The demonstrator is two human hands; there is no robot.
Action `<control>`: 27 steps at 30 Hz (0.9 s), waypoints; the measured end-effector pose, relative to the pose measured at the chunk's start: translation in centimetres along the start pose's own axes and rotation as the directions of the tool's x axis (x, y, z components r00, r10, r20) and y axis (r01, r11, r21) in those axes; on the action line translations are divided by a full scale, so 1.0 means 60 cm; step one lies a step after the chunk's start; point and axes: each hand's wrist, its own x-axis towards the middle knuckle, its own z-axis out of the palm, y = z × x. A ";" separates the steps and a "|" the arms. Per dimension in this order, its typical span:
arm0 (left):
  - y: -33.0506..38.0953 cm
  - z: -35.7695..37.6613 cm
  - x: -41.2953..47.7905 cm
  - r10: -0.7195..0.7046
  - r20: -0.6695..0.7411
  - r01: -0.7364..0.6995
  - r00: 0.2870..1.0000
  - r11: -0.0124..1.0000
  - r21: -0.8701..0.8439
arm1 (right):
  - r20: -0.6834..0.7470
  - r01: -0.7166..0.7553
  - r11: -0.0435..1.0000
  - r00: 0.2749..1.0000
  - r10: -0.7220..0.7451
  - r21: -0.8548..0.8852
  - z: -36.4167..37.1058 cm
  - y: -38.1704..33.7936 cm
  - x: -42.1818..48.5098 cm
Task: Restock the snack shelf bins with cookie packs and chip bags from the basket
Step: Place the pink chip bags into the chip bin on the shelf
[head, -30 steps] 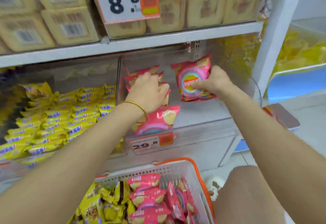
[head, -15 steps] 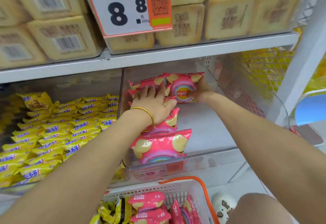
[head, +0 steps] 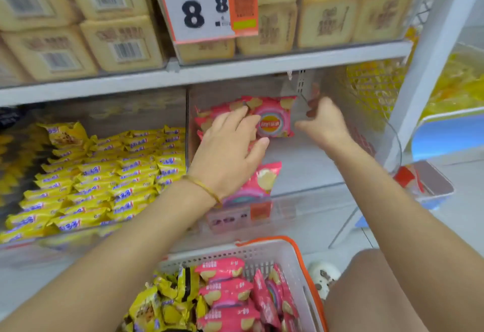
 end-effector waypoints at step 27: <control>-0.042 0.196 -0.349 0.097 0.465 -0.040 0.880 0.990 -0.132 | 0.919 0.483 0.795 0.054 0.391 -0.367 0.210 0.256 -0.390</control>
